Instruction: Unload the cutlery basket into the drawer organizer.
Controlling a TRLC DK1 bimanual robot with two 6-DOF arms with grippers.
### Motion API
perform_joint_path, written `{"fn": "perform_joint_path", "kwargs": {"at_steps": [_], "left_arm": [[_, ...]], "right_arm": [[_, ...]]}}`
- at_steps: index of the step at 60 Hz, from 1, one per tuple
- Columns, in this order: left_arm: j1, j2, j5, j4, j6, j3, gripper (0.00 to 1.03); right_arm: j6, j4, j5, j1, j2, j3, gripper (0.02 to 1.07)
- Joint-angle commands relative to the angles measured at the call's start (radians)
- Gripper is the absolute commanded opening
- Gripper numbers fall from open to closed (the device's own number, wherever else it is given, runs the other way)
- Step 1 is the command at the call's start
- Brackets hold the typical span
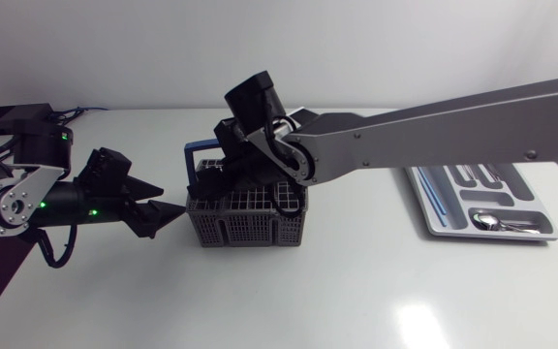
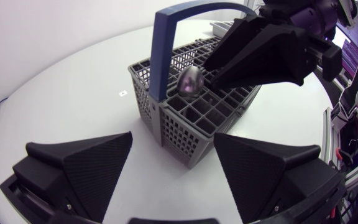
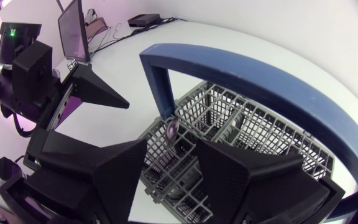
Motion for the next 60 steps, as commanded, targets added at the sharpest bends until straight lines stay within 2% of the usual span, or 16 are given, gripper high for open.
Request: {"fn": "perform_joint_path", "kwargs": {"at_steps": [1, 25, 32, 60], "left_arm": [[0.020, -0.014, 0.023, 0.015, 0.029, -0.022, 0.92], [0.043, 0.008, 0.055, 0.037, 0.040, -0.019, 0.92], [0.053, 0.015, 0.066, 0.043, 0.042, -0.021, 0.92], [0.059, 0.027, 0.074, 0.052, 0.051, -0.022, 0.92]], "right_arm": [[0.030, 0.015, 0.005, 0.011, 0.036, 0.030, 0.61], [0.044, 0.038, 0.022, 0.022, 0.085, 0.071, 0.61], [0.046, 0.038, 0.020, 0.028, 0.097, 0.082, 0.57], [0.053, 0.038, 0.030, 0.022, 0.105, 0.086, 0.57]]}}
